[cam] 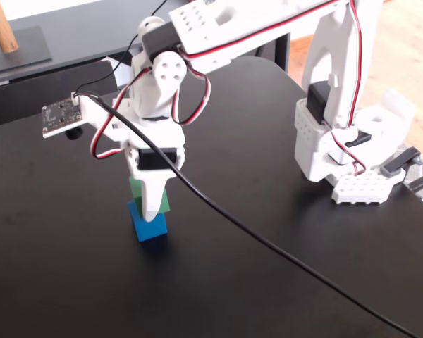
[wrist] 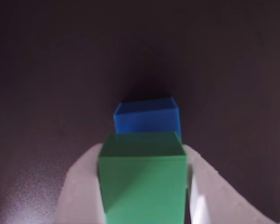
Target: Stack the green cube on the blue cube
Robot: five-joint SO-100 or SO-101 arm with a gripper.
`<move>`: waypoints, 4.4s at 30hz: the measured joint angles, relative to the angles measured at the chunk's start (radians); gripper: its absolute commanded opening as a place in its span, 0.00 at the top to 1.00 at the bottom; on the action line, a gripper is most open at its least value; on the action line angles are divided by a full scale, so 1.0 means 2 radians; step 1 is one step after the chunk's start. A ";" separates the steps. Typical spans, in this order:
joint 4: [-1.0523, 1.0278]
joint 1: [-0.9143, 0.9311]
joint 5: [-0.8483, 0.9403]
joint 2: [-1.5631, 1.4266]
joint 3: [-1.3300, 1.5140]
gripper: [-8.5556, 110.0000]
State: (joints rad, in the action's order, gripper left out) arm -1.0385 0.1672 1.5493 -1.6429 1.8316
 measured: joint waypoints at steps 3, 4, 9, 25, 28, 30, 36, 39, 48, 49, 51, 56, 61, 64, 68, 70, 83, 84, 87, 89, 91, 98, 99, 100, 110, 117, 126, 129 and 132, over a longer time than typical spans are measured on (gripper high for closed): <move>0.001 0.000 -0.002 0.000 0.000 0.91; 0.004 0.000 -0.002 0.000 0.000 0.91; 0.029 -0.002 -0.002 0.000 0.004 0.90; 0.049 0.003 0.038 0.000 0.021 0.72; 0.051 0.008 0.035 -0.001 0.021 0.66; 0.058 0.010 0.025 -0.001 0.021 0.62; 0.076 0.011 -0.003 -0.001 0.022 0.60; 0.077 0.011 -0.003 -0.001 0.022 0.61; 0.082 0.020 0.023 -0.005 0.022 0.62; 0.082 0.021 0.026 -0.008 0.022 0.62; 0.078 0.023 0.030 -0.014 0.022 0.62; 0.053 0.029 0.044 -0.032 0.022 0.64; 0.010 0.039 0.065 -0.061 0.003 0.68; -0.020 0.039 0.068 -0.082 -0.024 0.74; -0.064 0.039 0.068 -0.123 -0.051 0.88; -0.079 0.039 0.068 -0.150 -0.051 0.91; -0.123 -0.027 0.014 -0.416 0.052 0.93; -0.123 -0.035 0.008 -0.438 0.066 0.93; -0.133 -0.052 -0.008 -0.499 0.104 0.93; -0.133 -0.063 -0.017 -0.538 0.129 0.93; -0.133 -0.074 -0.026 -0.574 0.156 0.93; -0.133 -0.090 -0.044 -0.683 0.254 0.93; -0.133 -0.093 -0.044 -0.693 0.272 0.93; -0.133 -0.096 -0.044 -0.704 0.291 0.93; -0.128 -0.109 -0.056 -0.793 0.463 0.93; -0.120 -0.109 -0.036 -0.821 0.545 0.93; -0.066 -0.095 0.018 -0.824 0.624 0.93; -0.070 -0.090 0.031 -0.821 0.625 0.93; -0.099 -0.087 0.054 -0.824 0.625 0.93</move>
State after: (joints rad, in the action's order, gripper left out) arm -1.2364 -0.0061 1.6582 -3.2904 3.0818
